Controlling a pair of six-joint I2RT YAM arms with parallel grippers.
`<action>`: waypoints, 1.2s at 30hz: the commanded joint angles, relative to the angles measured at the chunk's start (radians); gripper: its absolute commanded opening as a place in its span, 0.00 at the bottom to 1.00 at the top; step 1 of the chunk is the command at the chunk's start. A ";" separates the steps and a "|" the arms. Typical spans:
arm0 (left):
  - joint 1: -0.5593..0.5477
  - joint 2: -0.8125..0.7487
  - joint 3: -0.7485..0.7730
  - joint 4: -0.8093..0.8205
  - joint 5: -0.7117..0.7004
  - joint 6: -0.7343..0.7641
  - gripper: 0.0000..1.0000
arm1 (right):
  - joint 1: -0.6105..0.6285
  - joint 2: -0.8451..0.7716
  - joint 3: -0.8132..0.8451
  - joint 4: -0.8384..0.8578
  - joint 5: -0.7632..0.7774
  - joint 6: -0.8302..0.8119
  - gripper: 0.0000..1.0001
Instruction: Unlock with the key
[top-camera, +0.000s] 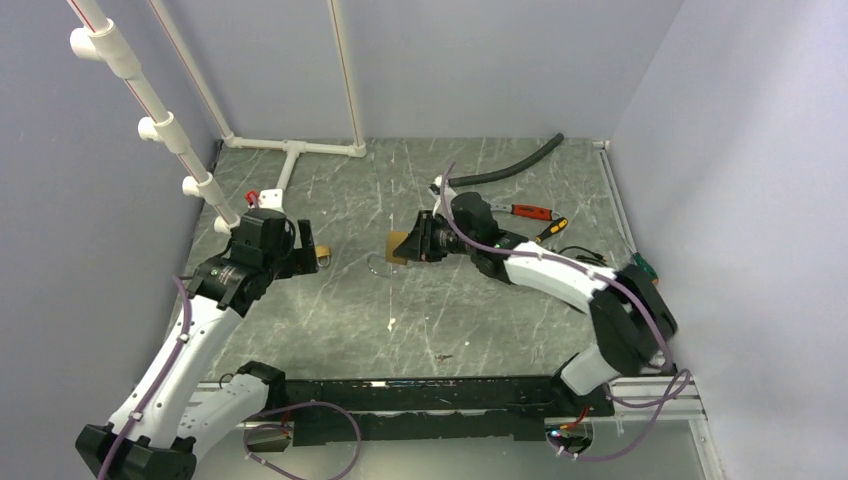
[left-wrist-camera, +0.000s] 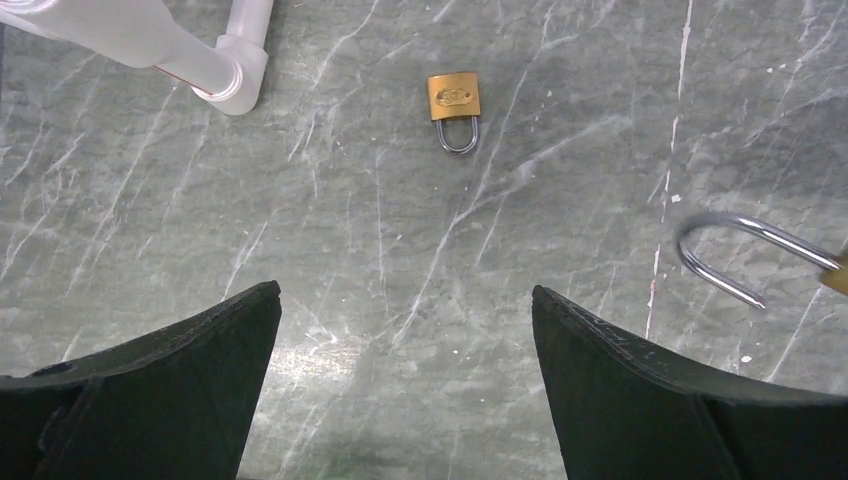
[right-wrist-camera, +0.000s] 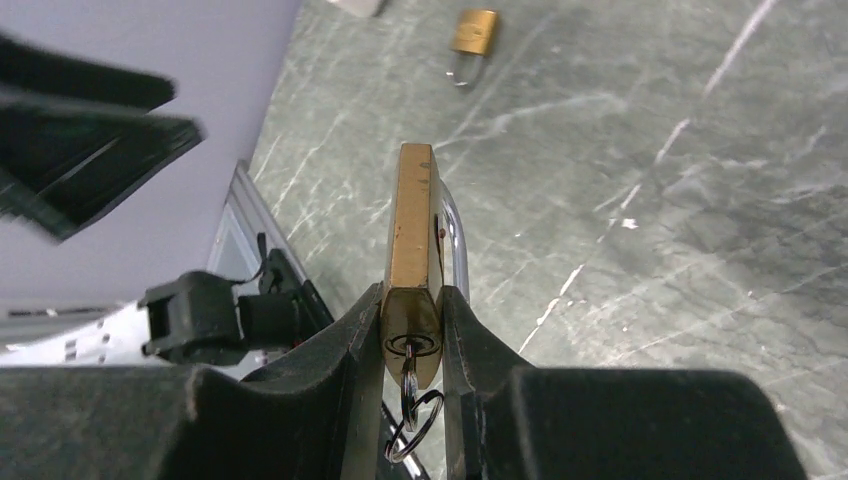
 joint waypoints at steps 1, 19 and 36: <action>0.011 -0.013 -0.006 0.034 -0.017 0.024 0.99 | -0.040 0.134 0.132 0.155 -0.122 0.143 0.00; 0.030 -0.012 -0.014 0.056 0.017 0.040 0.98 | -0.207 0.671 0.408 0.393 -0.342 0.388 0.00; 0.048 -0.008 -0.018 0.073 0.070 0.050 0.97 | -0.249 0.670 0.463 0.080 -0.127 0.157 0.55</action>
